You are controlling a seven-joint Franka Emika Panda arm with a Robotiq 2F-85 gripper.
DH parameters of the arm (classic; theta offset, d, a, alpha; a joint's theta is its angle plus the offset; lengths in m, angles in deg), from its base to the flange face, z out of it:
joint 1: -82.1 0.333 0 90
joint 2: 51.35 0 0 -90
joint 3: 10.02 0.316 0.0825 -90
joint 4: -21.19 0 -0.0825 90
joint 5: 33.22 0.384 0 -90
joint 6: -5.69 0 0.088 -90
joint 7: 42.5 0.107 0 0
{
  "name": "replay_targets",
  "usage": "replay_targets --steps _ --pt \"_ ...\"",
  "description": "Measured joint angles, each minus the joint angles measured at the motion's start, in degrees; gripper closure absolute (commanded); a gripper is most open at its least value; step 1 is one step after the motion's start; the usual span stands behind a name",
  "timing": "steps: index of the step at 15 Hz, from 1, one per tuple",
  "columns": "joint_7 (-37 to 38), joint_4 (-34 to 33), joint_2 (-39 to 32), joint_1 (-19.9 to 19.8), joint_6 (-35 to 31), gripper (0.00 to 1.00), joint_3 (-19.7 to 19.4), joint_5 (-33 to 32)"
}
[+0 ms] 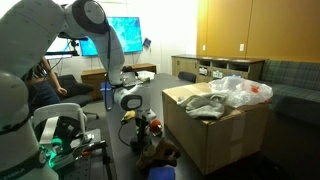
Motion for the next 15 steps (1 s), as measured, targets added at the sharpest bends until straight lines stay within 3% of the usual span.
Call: replay_targets --steps 5,9,15 --pt "-0.15 8.06 8.12 -1.31 2.5 0.68 1.24 -4.89" --pt "-0.31 15.59 18.85 -3.87 5.76 0.68 3.16 -8.77" --pt "-0.29 19.07 36.29 -12.41 19.2 0.68 7.32 -14.94"
